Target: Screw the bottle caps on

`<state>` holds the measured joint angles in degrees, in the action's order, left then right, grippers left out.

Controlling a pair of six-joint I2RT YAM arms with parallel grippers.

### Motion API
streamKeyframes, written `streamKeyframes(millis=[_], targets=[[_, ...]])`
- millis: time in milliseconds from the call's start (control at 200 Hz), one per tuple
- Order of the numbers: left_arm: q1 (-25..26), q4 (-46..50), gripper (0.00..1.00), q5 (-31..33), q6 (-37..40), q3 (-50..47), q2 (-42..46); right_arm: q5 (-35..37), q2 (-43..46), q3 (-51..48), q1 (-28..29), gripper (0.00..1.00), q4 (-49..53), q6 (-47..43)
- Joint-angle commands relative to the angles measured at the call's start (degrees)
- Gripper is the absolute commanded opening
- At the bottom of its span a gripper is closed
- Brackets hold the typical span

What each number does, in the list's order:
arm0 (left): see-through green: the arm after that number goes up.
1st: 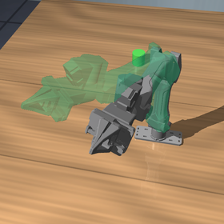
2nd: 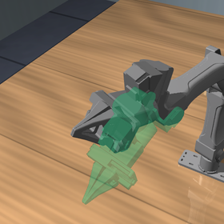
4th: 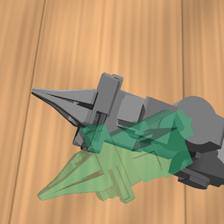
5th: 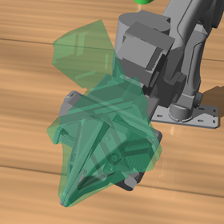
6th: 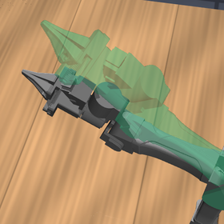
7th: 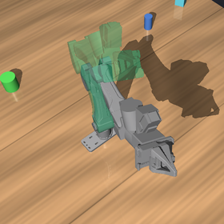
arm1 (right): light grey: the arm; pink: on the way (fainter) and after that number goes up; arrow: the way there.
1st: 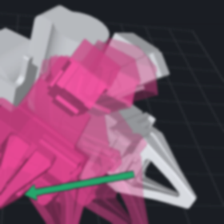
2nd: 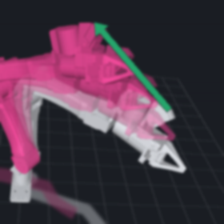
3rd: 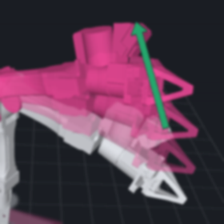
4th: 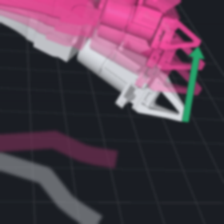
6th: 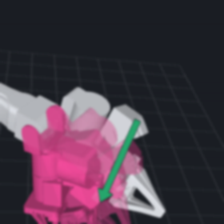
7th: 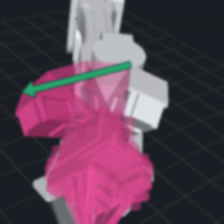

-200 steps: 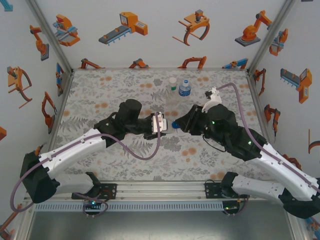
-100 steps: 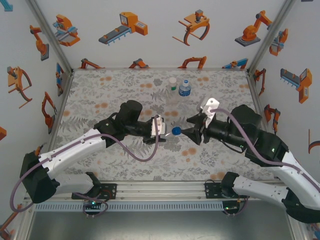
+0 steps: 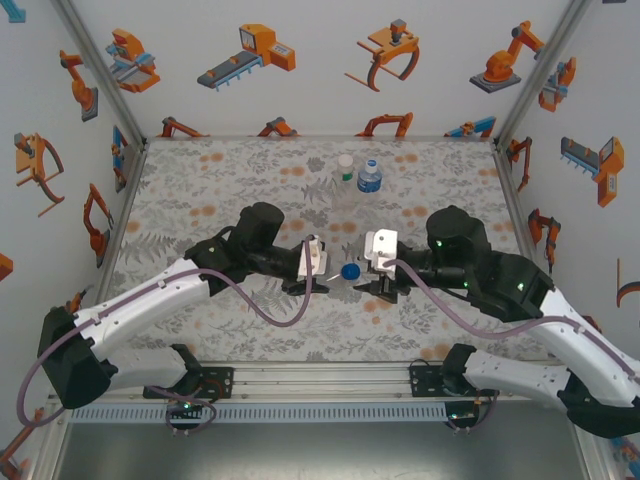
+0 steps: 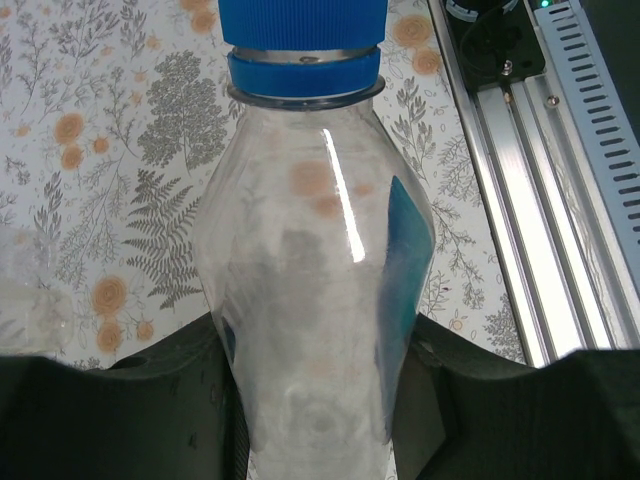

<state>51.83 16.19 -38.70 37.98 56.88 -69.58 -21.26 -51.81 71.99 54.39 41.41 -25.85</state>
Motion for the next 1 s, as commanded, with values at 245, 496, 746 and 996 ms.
streamKeyframes(millis=[245,496,746,996], targets=[[0.3,1.1,0.00,-2.2,1.3,1.5,1.5,0.1,0.1,-3.6,-0.2,0.49,-4.5,-1.5],[0.3,1.2,0.00,-2.3,1.2,1.7,1.2,-0.2,0.3,-4.6,-0.2,0.46,-5.6,-1.0],[0.3,1.2,0.00,-2.3,1.2,1.6,1.6,1.2,0.1,-5.0,-0.2,0.44,-5.1,-0.7],[0.3,1.2,0.00,-2.2,1.2,1.5,1.6,2.9,0.0,-5.3,-0.1,0.43,-6.0,-0.6]])
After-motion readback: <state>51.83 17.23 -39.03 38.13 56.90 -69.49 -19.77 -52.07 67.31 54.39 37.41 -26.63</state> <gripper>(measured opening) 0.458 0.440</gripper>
